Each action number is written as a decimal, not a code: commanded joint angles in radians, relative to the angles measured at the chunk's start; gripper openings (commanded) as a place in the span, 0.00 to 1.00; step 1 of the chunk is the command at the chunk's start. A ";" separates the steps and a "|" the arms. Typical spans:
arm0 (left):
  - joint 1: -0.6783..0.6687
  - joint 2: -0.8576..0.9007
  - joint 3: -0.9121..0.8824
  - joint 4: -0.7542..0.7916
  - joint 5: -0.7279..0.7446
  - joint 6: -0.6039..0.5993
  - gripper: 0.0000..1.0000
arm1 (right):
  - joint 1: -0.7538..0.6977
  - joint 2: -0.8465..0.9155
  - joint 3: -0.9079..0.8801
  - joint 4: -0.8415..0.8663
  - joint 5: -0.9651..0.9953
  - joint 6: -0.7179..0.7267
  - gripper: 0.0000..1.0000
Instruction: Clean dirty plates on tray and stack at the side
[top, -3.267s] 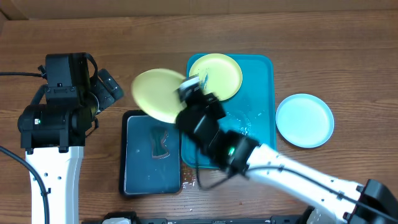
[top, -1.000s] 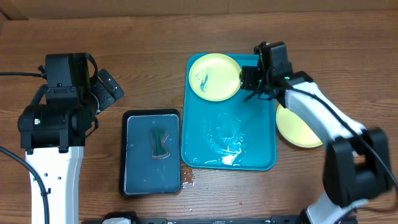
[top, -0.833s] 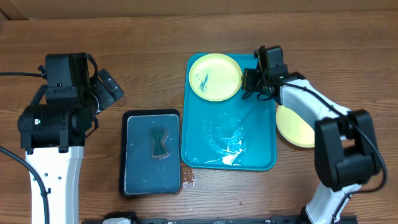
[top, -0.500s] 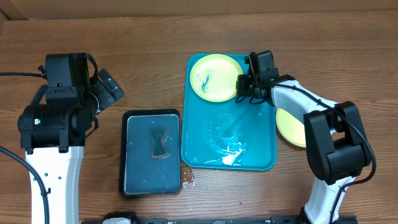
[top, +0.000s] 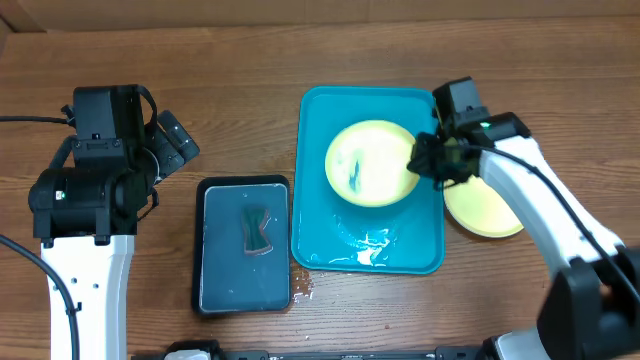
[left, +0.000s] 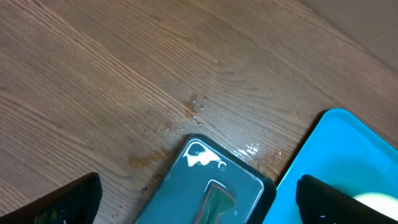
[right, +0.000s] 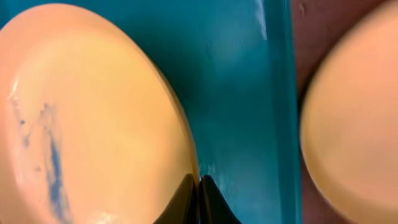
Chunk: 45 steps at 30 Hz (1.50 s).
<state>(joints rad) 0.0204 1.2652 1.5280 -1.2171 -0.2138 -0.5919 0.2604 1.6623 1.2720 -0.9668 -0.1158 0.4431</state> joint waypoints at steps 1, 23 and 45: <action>0.003 -0.009 0.019 0.001 0.001 0.020 1.00 | 0.028 -0.012 -0.021 -0.100 -0.002 0.067 0.04; -0.006 0.004 0.016 -0.069 0.343 0.067 1.00 | 0.024 -0.184 -0.131 0.097 0.002 -0.007 0.35; -0.231 0.588 -0.380 0.151 0.266 0.105 0.42 | 0.025 -0.303 -0.127 -0.068 0.040 -0.006 0.36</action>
<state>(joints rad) -0.2081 1.7771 1.1561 -1.0943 0.0410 -0.4614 0.2882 1.3663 1.1313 -1.0397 -0.0978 0.4435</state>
